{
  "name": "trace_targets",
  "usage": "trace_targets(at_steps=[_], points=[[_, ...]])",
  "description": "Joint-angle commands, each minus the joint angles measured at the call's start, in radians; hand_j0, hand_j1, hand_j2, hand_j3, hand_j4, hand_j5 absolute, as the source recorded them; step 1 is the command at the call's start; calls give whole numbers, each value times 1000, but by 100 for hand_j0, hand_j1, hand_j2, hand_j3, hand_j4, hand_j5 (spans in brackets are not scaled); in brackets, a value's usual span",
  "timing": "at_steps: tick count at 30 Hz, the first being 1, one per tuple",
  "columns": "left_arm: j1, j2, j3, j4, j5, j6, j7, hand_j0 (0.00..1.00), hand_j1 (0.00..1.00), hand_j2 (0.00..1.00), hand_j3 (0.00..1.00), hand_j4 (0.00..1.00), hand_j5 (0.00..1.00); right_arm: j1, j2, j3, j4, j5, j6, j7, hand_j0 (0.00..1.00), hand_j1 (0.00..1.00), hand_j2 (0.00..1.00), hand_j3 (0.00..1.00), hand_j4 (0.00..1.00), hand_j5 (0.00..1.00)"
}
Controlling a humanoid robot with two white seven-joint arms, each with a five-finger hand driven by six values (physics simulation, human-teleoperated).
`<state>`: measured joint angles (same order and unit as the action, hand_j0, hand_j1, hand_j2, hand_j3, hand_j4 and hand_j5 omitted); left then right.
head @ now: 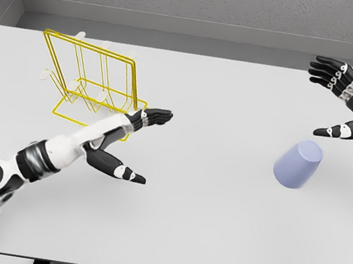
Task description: Place the cup on the cup holder with both arms
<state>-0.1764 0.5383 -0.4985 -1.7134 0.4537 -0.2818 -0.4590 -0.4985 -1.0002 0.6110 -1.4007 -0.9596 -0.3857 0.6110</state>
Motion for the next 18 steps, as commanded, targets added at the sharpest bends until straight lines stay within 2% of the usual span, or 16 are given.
trace_targets(at_steps=[1, 7, 13, 18], points=[[0, -61, -8, 52, 5, 110, 0, 100, 100, 100, 100, 100, 100, -2, 0, -7, 5, -8, 1, 0, 100, 100, 100, 100, 100, 100], [-46, -98, -29, 173, 5, 110, 0, 100, 100, 100, 100, 100, 100, -2, 8, -5, 46, -8, 1, 0, 100, 100, 100, 100, 100, 100], [-43, -121, -29, 166, 6, 99, -1, 100, 100, 100, 100, 100, 100, 15, 23, -8, 77, -1, -4, 0, 100, 100, 100, 100, 100, 100], [-31, -143, -28, 163, 6, 101, -6, 100, 100, 100, 100, 100, 100, 72, 26, -19, 103, -10, -97, 0, 100, 100, 100, 100, 100, 100]])
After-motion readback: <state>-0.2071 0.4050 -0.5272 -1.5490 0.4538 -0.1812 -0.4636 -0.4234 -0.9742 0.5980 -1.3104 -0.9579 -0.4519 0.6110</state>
